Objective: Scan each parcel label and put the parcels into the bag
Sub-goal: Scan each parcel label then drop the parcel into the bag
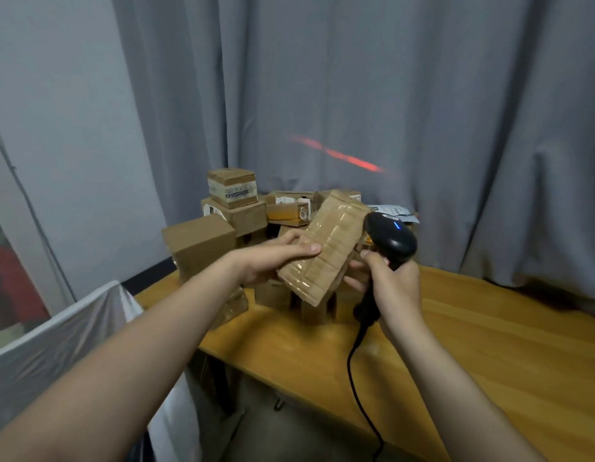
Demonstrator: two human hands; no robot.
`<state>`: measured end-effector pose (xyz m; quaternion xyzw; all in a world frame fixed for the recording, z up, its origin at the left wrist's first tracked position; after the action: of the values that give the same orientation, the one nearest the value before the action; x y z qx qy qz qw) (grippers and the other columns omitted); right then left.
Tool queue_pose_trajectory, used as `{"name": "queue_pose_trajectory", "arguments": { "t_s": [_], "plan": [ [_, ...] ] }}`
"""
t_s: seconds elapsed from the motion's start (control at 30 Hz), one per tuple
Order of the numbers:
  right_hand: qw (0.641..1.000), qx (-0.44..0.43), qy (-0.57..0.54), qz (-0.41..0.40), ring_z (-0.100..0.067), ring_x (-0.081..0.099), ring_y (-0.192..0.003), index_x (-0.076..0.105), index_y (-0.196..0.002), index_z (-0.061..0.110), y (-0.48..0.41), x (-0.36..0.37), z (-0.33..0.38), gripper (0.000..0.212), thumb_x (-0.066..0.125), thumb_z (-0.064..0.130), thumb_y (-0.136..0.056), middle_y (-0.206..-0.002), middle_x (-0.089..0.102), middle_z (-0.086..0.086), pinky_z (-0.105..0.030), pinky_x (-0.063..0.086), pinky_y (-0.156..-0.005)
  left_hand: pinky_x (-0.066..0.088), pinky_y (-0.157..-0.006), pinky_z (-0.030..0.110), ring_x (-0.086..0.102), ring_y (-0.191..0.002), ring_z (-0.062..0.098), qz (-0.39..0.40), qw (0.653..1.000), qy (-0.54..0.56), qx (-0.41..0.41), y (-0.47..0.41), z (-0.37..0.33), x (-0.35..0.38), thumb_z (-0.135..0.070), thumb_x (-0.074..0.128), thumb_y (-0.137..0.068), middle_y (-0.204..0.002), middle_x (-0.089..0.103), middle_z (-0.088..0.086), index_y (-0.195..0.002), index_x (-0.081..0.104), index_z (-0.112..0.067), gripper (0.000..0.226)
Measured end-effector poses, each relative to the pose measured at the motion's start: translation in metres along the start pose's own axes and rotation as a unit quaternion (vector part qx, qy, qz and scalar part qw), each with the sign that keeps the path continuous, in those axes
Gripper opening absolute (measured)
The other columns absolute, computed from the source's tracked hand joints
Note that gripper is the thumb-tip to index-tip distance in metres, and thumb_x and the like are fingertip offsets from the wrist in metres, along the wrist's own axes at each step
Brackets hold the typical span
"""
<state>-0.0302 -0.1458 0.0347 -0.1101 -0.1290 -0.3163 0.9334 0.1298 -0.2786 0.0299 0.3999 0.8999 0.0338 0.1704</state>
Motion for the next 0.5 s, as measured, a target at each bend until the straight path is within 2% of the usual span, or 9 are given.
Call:
{"name": "queue_pose_trajectory", "arguments": {
  "t_s": [0.1,0.17,0.23,0.3,0.37,0.4,0.43,0.5],
  "plan": [
    [0.999,-0.010,0.033,0.016,-0.015,0.079,-0.089,0.072,-0.111,0.002,0.023,0.002,0.007,0.014,0.068,0.009,-0.099,-0.093,0.081,-0.003,-0.043,0.067,-0.076,0.052,-0.105,0.049,0.065,-0.121,0.025,-0.040,0.997,0.067,0.031,0.022,0.008,0.015,-0.047,0.073,-0.090,-0.135,0.063,0.007,-0.140,0.051,-0.033,0.056],
    [0.997,-0.026,0.065,0.024,-0.015,0.079,-0.084,0.073,-0.107,0.006,0.035,0.000,0.011,0.011,0.068,0.009,-0.098,-0.087,0.080,-0.001,-0.046,0.066,-0.078,0.053,-0.104,0.048,0.066,-0.117,0.021,-0.096,0.993,0.040,0.062,0.040,0.004,0.015,-0.040,0.070,-0.095,-0.129,0.067,0.002,-0.136,0.058,-0.027,0.044],
    [0.992,-0.052,0.113,0.035,-0.017,0.079,-0.083,0.075,-0.099,0.016,0.045,0.000,0.015,0.007,0.071,0.011,-0.096,-0.086,0.080,0.000,-0.051,0.065,-0.083,0.052,-0.105,0.051,0.068,-0.114,0.018,-0.121,0.989,-0.001,0.087,0.058,0.000,0.020,-0.036,0.073,-0.093,-0.123,0.071,-0.002,-0.133,0.063,-0.023,0.043],
    [0.982,-0.079,0.162,0.049,-0.015,0.077,-0.087,0.075,-0.093,0.027,0.056,0.004,0.020,0.010,0.075,0.017,-0.093,-0.087,0.080,0.007,-0.052,0.063,-0.086,0.051,-0.107,0.048,0.064,-0.119,0.015,-0.129,0.987,-0.034,0.088,0.072,0.002,0.030,-0.044,0.082,-0.084,-0.131,0.066,-0.005,-0.143,0.052,-0.019,0.071],
    [0.975,-0.094,0.190,0.063,-0.015,0.075,-0.092,0.075,-0.092,0.031,0.065,0.009,0.020,0.009,0.077,0.024,-0.089,-0.089,0.079,0.009,-0.053,0.062,-0.088,0.045,-0.114,0.044,0.053,-0.131,0.014,-0.164,0.981,-0.058,0.089,0.081,0.006,0.035,-0.052,0.090,-0.071,-0.145,0.049,-0.008,-0.158,0.025,-0.020,0.113],
    [0.973,-0.093,0.200,0.071,-0.014,0.075,-0.094,0.074,-0.094,0.032,0.069,0.012,0.018,0.011,0.078,0.023,-0.089,-0.091,0.079,0.009,-0.052,0.062,-0.088,0.043,-0.116,0.043,0.048,-0.134,0.014,-0.185,0.976,-0.067,0.093,0.083,0.009,0.036,-0.051,0.092,-0.069,-0.146,0.043,-0.008,-0.160,0.015,-0.022,0.123],
    [0.971,-0.086,0.205,0.084,-0.014,0.074,-0.095,0.074,-0.097,0.032,0.072,0.015,0.016,0.014,0.077,0.021,-0.091,-0.093,0.079,0.008,-0.051,0.063,-0.089,0.043,-0.115,0.041,0.047,-0.134,0.015,-0.205,0.972,-0.071,0.094,0.084,0.014,0.036,-0.048,0.093,-0.069,-0.147,0.042,-0.006,-0.160,0.013,-0.022,0.124],
    [0.975,-0.053,0.185,0.109,-0.021,0.077,-0.088,0.074,-0.100,0.024,0.080,0.019,0.010,0.010,0.074,0.015,-0.095,-0.093,0.080,0.000,-0.050,0.064,-0.084,0.048,-0.107,0.037,0.053,-0.126,0.016,-0.243,0.965,-0.055,0.080,0.088,0.032,0.029,-0.040,0.091,-0.073,-0.143,0.050,-0.002,-0.155,0.022,-0.019,0.109]
  ]
}}
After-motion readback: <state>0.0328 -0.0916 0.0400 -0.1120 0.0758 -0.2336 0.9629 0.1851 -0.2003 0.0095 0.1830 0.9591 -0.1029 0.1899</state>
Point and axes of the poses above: each hand's wrist, its own y-axis away from the middle knuckle, its own x-axis out of the palm, z = x × y, the point moved 10 cm from there along -y, towards the middle knuckle
